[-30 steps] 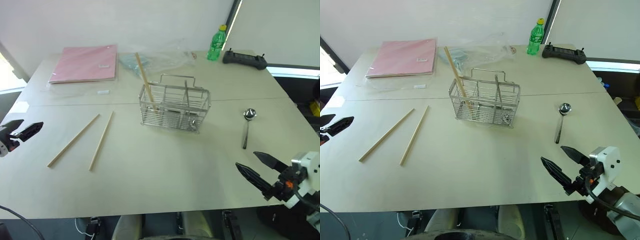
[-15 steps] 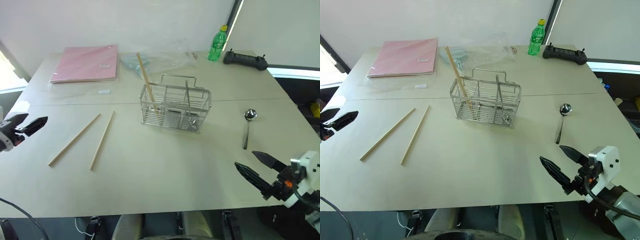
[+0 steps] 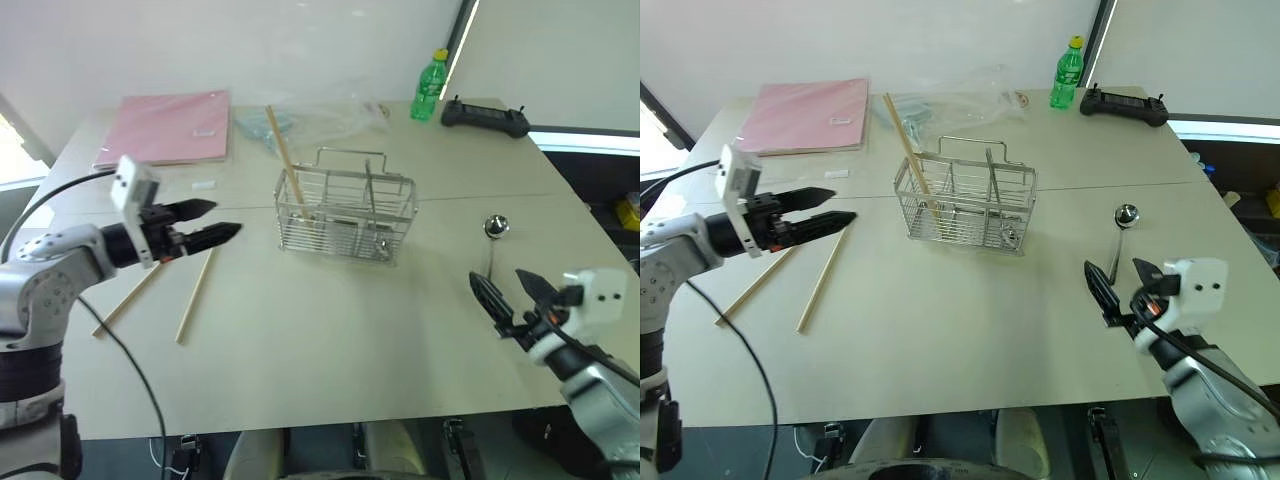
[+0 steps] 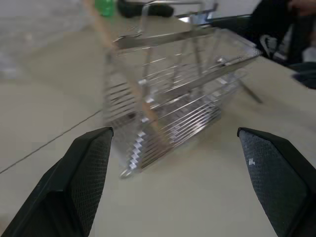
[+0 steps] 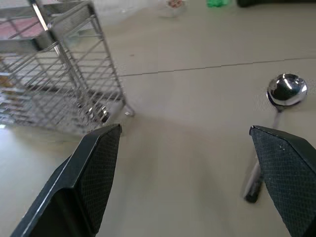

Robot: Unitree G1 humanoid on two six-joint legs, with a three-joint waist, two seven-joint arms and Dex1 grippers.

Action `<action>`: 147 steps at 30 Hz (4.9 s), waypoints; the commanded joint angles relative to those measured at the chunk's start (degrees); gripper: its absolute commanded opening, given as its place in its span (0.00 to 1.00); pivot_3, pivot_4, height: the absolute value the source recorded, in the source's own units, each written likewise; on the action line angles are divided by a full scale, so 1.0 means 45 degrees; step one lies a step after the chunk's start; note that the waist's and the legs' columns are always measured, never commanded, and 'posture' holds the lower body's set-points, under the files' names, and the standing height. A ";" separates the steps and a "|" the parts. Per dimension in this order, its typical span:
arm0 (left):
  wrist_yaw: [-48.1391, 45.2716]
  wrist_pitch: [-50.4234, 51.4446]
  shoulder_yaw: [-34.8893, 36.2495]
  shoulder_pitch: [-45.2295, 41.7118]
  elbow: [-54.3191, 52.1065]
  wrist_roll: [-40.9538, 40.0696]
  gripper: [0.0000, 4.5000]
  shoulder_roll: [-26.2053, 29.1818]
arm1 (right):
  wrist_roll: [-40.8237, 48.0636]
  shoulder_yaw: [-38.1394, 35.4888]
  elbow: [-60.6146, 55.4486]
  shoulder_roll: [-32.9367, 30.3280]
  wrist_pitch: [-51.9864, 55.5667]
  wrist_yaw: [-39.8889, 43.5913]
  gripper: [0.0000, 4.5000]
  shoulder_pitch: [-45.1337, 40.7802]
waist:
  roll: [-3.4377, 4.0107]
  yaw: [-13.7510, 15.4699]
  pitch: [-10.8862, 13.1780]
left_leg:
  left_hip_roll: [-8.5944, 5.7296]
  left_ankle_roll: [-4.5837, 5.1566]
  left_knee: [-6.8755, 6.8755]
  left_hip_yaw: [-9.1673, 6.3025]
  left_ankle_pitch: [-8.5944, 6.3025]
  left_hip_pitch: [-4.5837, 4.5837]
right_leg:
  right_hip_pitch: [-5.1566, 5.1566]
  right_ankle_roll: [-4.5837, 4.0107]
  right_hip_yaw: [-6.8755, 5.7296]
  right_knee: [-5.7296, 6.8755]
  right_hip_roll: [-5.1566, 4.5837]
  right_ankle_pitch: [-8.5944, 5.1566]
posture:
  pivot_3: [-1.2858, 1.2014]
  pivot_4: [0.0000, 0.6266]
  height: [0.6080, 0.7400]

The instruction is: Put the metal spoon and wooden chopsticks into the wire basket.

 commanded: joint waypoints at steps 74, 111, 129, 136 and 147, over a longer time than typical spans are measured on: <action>0.0283 0.0089 -0.0740 -0.2881 -0.1494 -0.2833 1.00 0.0725 | -0.5655 0.0164 1.0844 -0.0170 0.4254 -0.0610 0.83 -0.9347 | 0.0056 -0.0205 0.0028 | 0.0016 0.0009 0.0072 -0.0001 0.0002 -0.0006 | 0.0024 -0.0009 0.0054 0.0023 0.0090 0.0012 | 0.52 0.24 0.91; -0.0141 -0.0575 -0.0692 -0.3134 -0.0503 -0.1641 1.00 0.0924 | -0.1744 0.1555 0.3915 0.3576 0.0860 -0.0906 0.01 -1.3177 | 0.0122 -0.0182 0.0072 | 0.0058 0.0008 0.0049 -0.0028 0.0002 -0.0006 | 0.0002 0.0001 0.0058 0.0029 0.0140 0.0034 | 0.52 0.24 0.91; 0.0374 -0.0544 -0.0382 -0.3251 -0.0553 -0.1867 1.00 0.0964 | -0.4274 0.4397 0.5572 0.3914 -0.2550 0.0622 0.09 -0.9983 | 0.0121 -0.0280 0.0073 | 0.0050 0.0007 0.0033 -0.0025 0.0003 -0.0011 | -0.0018 0.0014 0.0083 0.0026 0.0151 0.0041 | 0.52 0.24 0.91; 0.0244 -0.0708 -0.0622 -0.3526 -0.0190 -0.1665 1.00 0.0838 | -0.4334 0.4153 0.5279 0.3679 -0.2474 0.0497 0.83 -0.9815 | 0.0121 -0.0251 0.0073 | 0.0050 0.0007 0.0033 -0.0024 0.0003 -0.0013 | -0.0016 0.0013 0.0085 0.0022 0.0150 0.0040 | 0.52 0.24 0.91; -0.0168 -0.1107 -0.0825 -0.3462 0.0138 -0.1145 1.00 0.0737 | -0.3645 0.2989 0.4292 0.2676 -0.1351 0.0201 0.99 -1.0214 | 0.0122 -0.0252 0.0073 | 0.0049 0.0007 0.0033 -0.0022 0.0003 -0.0014 | -0.0016 0.0011 0.0086 0.0020 0.0150 0.0039 | 0.52 0.24 0.91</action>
